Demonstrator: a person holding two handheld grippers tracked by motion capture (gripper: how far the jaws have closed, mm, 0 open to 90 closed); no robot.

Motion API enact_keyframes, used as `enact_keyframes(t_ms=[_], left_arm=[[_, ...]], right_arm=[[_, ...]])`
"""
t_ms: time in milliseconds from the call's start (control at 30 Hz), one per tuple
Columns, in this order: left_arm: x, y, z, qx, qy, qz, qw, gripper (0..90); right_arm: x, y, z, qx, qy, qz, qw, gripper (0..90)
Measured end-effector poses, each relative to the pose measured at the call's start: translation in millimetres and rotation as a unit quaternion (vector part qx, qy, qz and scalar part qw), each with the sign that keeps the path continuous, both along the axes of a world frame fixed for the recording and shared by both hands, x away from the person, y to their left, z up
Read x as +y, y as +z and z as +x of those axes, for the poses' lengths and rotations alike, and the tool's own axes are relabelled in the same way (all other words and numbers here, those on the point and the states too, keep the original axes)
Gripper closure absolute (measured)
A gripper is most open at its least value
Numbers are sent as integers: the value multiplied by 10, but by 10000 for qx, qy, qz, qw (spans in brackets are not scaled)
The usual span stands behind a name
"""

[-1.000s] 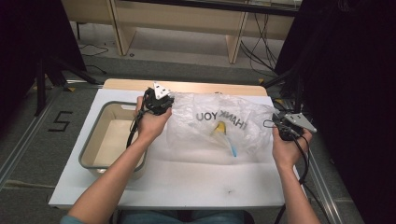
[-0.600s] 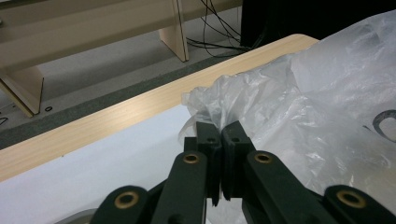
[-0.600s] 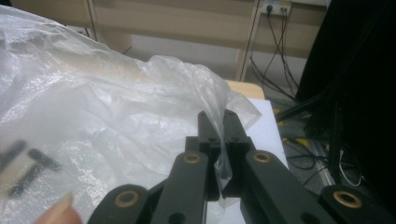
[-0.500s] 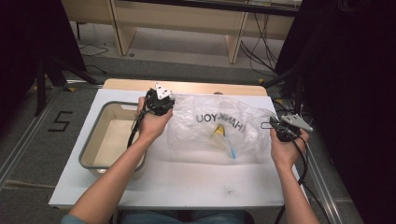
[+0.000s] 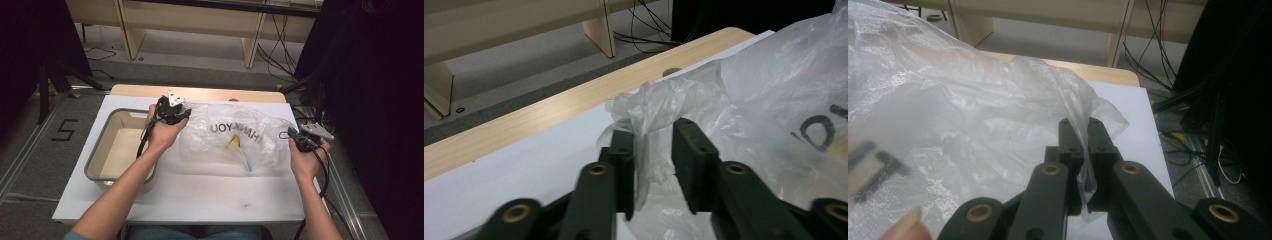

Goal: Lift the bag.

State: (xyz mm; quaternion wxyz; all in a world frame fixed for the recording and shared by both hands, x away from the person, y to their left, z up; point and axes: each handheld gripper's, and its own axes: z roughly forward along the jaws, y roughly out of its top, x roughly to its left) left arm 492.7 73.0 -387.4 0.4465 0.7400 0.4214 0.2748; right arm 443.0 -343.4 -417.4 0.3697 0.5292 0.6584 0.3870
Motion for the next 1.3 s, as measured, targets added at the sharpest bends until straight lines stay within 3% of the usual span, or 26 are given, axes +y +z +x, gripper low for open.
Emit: enact_keyframes(t_ms=[67,200,333,600,733,900,1067,1300], left_arm=[[-2,15,-18,24,0,-84,10000,559],[-2,63,-65,-127,71,-99,9998,373],[37,138,-110,-312,159,-251,9991,315],[124,227,-178,-292,144,-613,9976,275],[207,279,-186,-344,209,-887,9952,271],[262,278,-163,-320,245,-829,9957,271],[235,280,-212,-293,79,-714,9970,256],[267,320,-243,-424,100,-801,9958,252]], right_arm=[[0,4,0,3,-6,13,10000,880],[1,0,3,7,-16,1,10000,875],[-3,6,2,-4,-33,7,10000,877],[-15,-2,12,42,-127,-2,9999,889],[-22,-14,19,108,-157,-5,9998,887],[-20,-22,34,133,-160,-20,9998,863],[-16,-9,38,107,-148,-1,9998,748],[-67,22,28,-50,-191,64,9998,560]])
